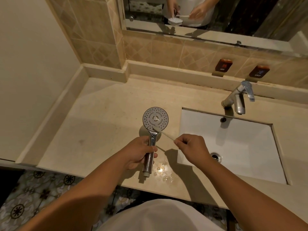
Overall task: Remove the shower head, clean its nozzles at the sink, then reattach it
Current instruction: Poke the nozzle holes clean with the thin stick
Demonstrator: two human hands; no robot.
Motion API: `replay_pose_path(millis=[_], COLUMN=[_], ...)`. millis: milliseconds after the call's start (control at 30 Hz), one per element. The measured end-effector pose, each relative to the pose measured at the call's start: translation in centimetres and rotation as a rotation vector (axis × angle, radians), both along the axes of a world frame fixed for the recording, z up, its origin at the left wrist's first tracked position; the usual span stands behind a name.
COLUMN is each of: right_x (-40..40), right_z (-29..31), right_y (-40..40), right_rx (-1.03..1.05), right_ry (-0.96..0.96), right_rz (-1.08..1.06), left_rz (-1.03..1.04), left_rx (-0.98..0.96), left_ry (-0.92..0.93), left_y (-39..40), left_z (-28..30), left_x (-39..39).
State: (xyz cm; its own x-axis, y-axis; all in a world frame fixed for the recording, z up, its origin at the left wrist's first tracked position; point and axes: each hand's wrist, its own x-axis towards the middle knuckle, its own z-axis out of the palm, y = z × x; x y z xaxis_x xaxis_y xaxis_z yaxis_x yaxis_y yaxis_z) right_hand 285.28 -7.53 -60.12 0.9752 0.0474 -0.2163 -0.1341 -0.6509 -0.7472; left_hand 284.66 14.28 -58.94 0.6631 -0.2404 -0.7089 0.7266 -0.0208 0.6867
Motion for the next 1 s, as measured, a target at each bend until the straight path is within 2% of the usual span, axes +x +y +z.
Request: replay_pose_path(millis=[167,300,433,600,733,867,1000], right_x=[1.2,0.9,2.0,1.7,2.9,2.2,3.1], right_z=[0.2,-0.1,0.2,0.0,0.5,0.2,0.4], right_y=[-1.1,-0.6,-1.5,-1.2,-2.3,-1.7,-2.2], right_rx=[0.046,0.014,0.07,0.067,0.084,0.066,0.111], right_ry=[-0.063,-0.023,-0.057,-0.015,-0.08,-0.042,-0.093], right_rz=[-0.1,0.012,-0.109,-0.016,-0.118,0.007,-0.106], left_rz=[-0.001,0.007,0.014,0.016,0.03,0.036,0.035], left_rx=[-0.029,-0.036,-0.072,-0.083,-0.103,-0.108,-0.127], left_ry=[0.011,0.023,0.027,0.035,0.041,0.039,0.043], left_y=[0.1,0.0,-0.2,-0.3,-0.1,0.3,0.3], left_z=[0.3,0.5,0.6,0.7,0.8,0.6,0.6], left_x=[0.1,0.2,0.3,0.3,0.4,0.3,0.4])
